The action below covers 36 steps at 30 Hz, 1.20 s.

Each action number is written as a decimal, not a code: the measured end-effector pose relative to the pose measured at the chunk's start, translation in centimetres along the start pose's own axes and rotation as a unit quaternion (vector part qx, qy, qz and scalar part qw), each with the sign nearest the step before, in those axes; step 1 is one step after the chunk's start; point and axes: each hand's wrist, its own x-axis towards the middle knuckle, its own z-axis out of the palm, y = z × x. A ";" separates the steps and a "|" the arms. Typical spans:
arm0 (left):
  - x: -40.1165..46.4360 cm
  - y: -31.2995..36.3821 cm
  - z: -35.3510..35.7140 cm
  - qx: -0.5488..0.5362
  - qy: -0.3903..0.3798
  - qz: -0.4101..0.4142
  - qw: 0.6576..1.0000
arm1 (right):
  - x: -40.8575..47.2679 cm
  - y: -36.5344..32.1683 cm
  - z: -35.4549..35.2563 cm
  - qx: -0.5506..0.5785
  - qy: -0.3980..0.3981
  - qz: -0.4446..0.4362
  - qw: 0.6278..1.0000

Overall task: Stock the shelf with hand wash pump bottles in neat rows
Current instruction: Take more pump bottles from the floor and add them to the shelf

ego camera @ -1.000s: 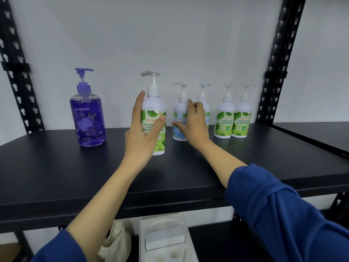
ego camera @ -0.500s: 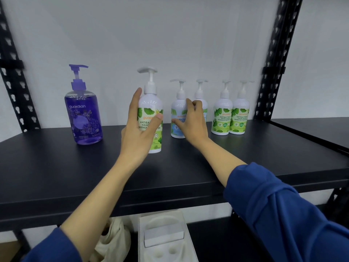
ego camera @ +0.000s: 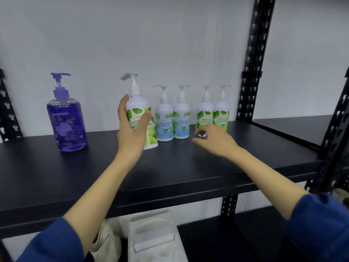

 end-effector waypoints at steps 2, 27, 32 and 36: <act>0.2 0.2 2.0 -0.018 -0.013 -0.001 1.000 | -2.4 3.2 -2.4 -0.036 -0.030 0.036 0.998; -0.3 -4.9 20.8 0.026 -0.140 0.000 0.990 | -8.6 11.6 -6.1 -0.112 -0.142 0.118 0.976; -0.7 -5.6 21.2 0.072 -0.240 0.031 0.968 | -8.6 11.5 -6.0 -0.110 -0.135 0.121 0.977; -0.5 -6.0 20.8 0.159 -0.241 0.066 0.955 | -8.6 11.4 -6.1 -0.109 -0.136 0.121 0.977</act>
